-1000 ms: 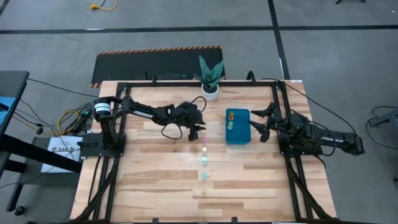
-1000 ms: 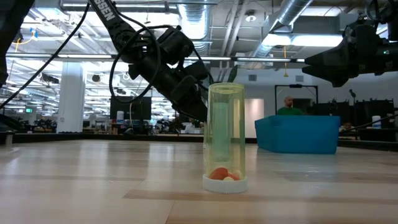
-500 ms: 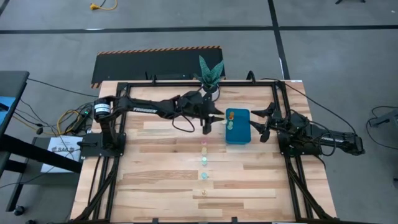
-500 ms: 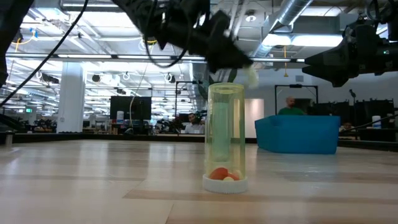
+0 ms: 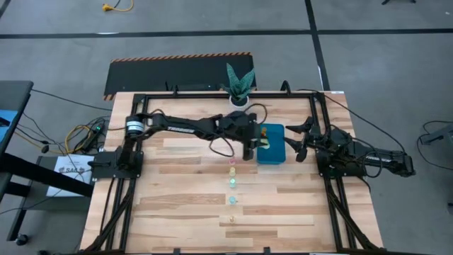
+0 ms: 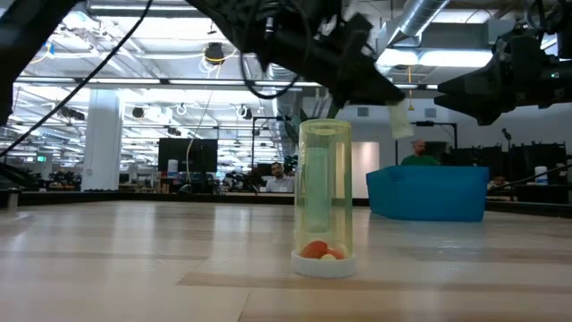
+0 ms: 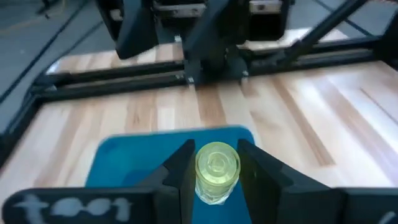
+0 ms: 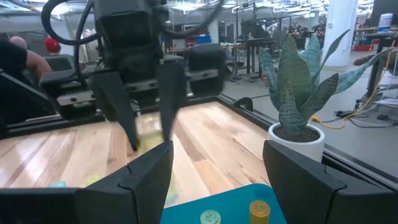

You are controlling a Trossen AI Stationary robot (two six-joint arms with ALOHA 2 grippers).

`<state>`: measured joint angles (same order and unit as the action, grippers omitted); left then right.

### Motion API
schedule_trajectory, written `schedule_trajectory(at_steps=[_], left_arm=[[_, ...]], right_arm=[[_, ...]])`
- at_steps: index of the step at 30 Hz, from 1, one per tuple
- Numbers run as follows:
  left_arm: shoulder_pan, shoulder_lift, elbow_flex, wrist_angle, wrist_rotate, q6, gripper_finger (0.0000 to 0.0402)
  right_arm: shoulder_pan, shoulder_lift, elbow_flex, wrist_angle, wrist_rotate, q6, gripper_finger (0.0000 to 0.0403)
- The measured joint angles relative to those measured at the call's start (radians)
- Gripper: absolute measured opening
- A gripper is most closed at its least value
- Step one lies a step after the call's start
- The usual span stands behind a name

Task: Pick and place pill bottles into a basket
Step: Put the top green pill bottle into the blue bin

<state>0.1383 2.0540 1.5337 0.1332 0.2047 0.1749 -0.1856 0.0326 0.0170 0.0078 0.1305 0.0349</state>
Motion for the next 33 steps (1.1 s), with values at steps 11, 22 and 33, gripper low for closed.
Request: schedule_trajectory(at_steps=[11, 22, 33], left_arm=[[-0.001, 0.143, 0.147, -0.165, 0.002, 0.003, 0.0088], [-0.001, 0.163, 0.147, -0.199, -0.034, -0.017, 0.0088], [-0.001, 0.224, 0.146, -0.16, -0.052, -0.091, 0.0087]], right_arm=[[0.001, 0.0, 0.0, 0.0, 0.0, 0.0, 0.0244], [0.001, 0.0, 0.0, 0.0, 0.0, 0.0, 0.0244], [0.001, 0.0, 0.0, 0.0, 0.0, 0.0, 0.0244]])
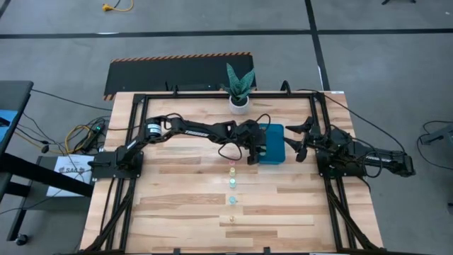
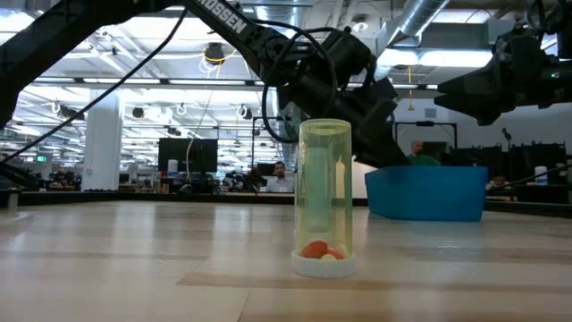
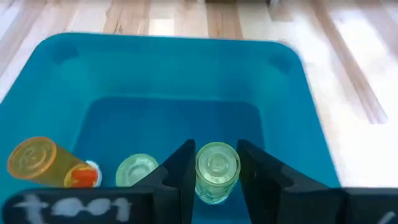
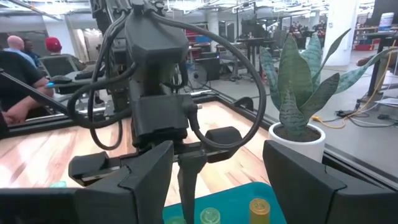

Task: Pick and place pill bottles into a basket
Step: Put the top green pill bottle into the blue bin, then put the pink pill bottle into the blue bin

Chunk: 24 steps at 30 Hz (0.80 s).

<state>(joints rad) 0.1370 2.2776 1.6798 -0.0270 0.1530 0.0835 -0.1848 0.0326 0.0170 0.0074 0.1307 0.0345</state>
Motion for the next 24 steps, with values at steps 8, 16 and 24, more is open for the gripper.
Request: schedule_trajectory(at_steps=[8, 16, 24], left_arm=[[0.0, 0.0, 0.0, 0.002, -0.007, -0.001, 0.0124], [0.006, 0.0, 0.0, -0.009, -0.007, -0.005, 0.0164], [0.014, -0.119, 0.002, 0.023, 0.123, 0.07, 0.0183]], right_arm=[[0.0, 0.0, 0.0, 0.0, 0.0, 0.0, 0.0244], [0.0, 0.0, 0.0, 0.0, 0.0, 0.0, 0.0244], [0.0, 0.0, 0.0, 0.0, 0.0, 0.0, 0.0244]])
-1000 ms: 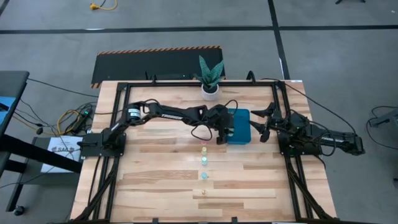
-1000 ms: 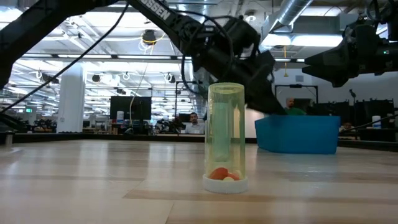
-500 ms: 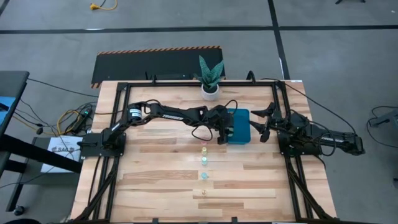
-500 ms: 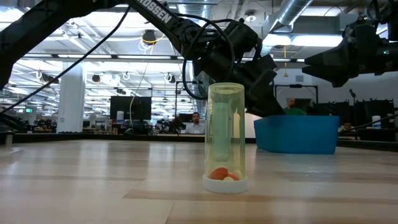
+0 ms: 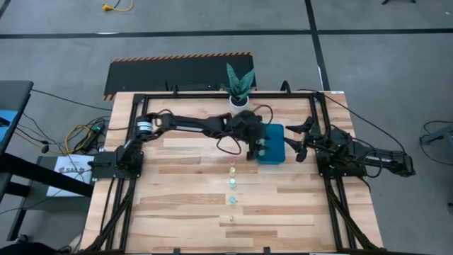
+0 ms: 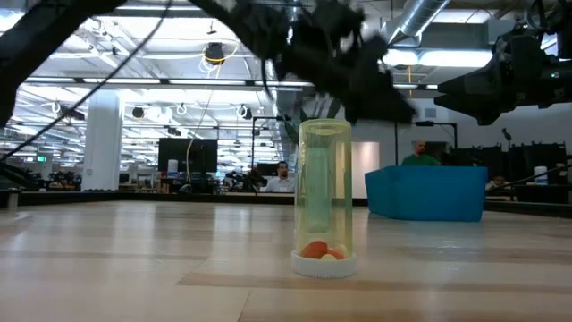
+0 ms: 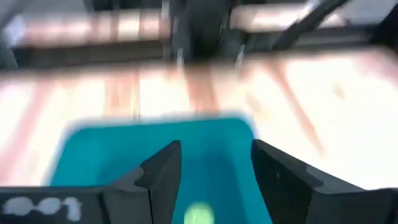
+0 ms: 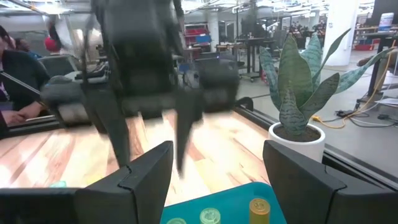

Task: Pick and place pill bottles into a basket
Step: Put the pink pill bottle into the blue bin

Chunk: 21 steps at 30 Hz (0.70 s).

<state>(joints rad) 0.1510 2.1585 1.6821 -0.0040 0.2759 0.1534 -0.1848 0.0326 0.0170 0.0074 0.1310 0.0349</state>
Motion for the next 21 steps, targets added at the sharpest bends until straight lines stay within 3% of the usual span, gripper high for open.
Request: schedule_trajectory(at_steps=[6, 9, 14, 21], left_arm=[[-0.005, -0.098, -0.003, -0.21, -0.009, 0.075, 0.0182], [-0.018, -0.134, -0.054, -0.235, -0.01, 0.079, 0.0182], [-0.032, -0.203, -0.26, -0.124, -0.047, 0.015, 0.0182], [-0.041, -0.435, -0.588, 0.126, -0.156, -0.098, 0.0182]], right_arm=[[0.0, 0.0, 0.0, 0.0, 0.0, 0.0, 0.0244], [0.0, 0.0, 0.0, 0.0, 0.0, 0.0, 0.0244], [0.0, 0.0, 0.0, 0.0, 0.0, 0.0, 0.0244], [0.0, 0.0, 0.0, 0.0, 0.0, 0.0, 0.0244]])
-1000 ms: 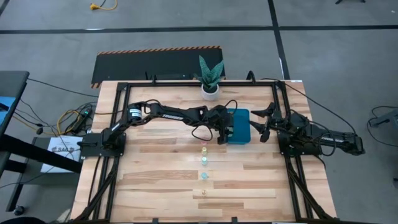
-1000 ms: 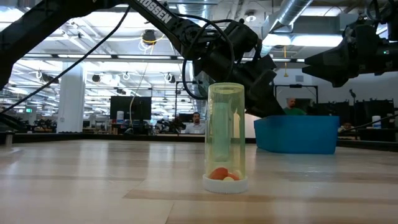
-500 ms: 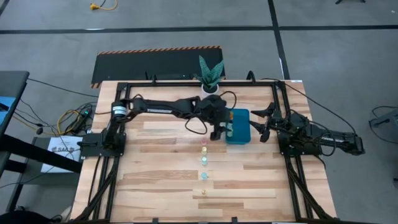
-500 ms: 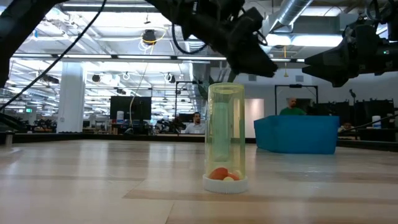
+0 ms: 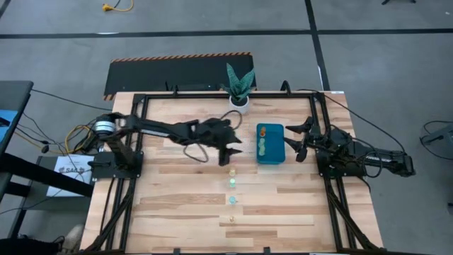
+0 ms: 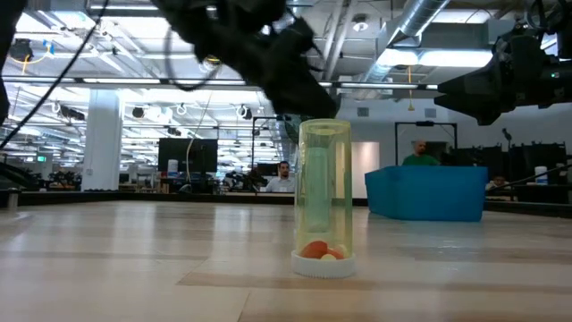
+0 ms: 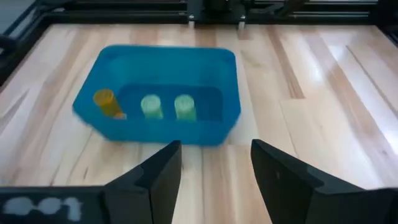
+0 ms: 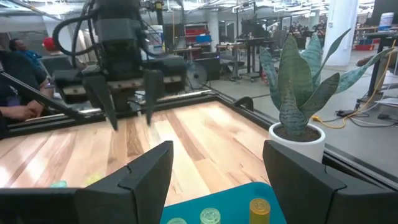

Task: Pick and place pill bottles into a basket
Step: Put the pink pill bottle into the blue bin

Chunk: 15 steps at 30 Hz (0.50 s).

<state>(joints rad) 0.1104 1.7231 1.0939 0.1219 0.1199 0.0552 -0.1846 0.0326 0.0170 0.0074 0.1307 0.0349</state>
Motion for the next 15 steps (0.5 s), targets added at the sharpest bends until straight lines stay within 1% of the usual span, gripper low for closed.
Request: schedule_trajectory(at_steps=[3, 5, 8, 10, 15], left_arm=[[-0.015, -0.09, -0.093, 0.026, -0.049, -0.01, 0.0182], [-0.024, -0.123, -0.153, 0.023, -0.065, -0.014, 0.0182], [-0.034, -0.142, -0.227, 0.03, -0.077, -0.032, 0.0182], [-0.034, -0.144, -0.263, 0.086, -0.078, -0.052, 0.0182], [-0.031, -0.132, -0.341, 0.163, -0.086, -0.071, 0.0182]], right_arm=[[0.0, 0.0, 0.0, 0.0, 0.0, 0.0, 0.0244], [0.0, 0.0, 0.0, 0.0, 0.0, 0.0, 0.0244], [0.0, 0.0, 0.0, 0.0, 0.001, 0.0, 0.0244], [0.0, 0.0, 0.0, 0.0, -0.001, 0.0, 0.0244], [0.0, 0.0, 0.0, 0.0, 0.0, 0.0, 0.0244]])
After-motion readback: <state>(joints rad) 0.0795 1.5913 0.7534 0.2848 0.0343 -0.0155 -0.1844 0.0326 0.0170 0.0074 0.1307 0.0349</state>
